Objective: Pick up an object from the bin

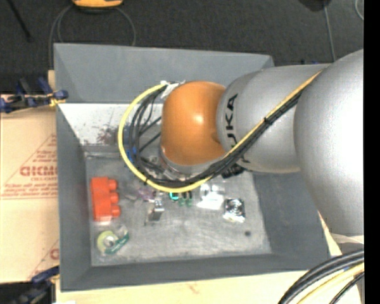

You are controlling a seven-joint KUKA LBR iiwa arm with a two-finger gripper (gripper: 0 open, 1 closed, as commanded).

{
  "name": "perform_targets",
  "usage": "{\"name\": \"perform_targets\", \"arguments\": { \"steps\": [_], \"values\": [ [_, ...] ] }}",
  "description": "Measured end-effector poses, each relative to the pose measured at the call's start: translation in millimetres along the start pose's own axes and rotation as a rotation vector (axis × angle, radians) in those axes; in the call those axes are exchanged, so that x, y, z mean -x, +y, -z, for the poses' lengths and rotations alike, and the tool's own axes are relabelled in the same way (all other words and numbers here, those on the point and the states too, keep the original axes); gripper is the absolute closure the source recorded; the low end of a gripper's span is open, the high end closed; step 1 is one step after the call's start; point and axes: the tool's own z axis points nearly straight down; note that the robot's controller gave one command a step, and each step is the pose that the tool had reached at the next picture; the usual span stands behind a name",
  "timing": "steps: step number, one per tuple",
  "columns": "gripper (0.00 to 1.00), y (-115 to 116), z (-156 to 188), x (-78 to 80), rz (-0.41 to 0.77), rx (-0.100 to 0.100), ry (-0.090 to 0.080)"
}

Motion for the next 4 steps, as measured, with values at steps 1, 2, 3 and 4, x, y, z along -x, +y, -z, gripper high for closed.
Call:
{"name": "perform_targets", "arguments": {
  "steps": [1,2,3,4],
  "values": [
    [0.0,-30.3,-62.3,58.6,-0.043,0.002,-0.013],
    [0.0,-9.4,-66.9,52.6,0.014,-0.003,-0.022],
    [0.0,-10.5,-65.1,54.8,0.01,0.0,-0.012],
    [0.0,-10.6,-64.1,56.1,0.005,0.002,-0.011]
  ]
}}
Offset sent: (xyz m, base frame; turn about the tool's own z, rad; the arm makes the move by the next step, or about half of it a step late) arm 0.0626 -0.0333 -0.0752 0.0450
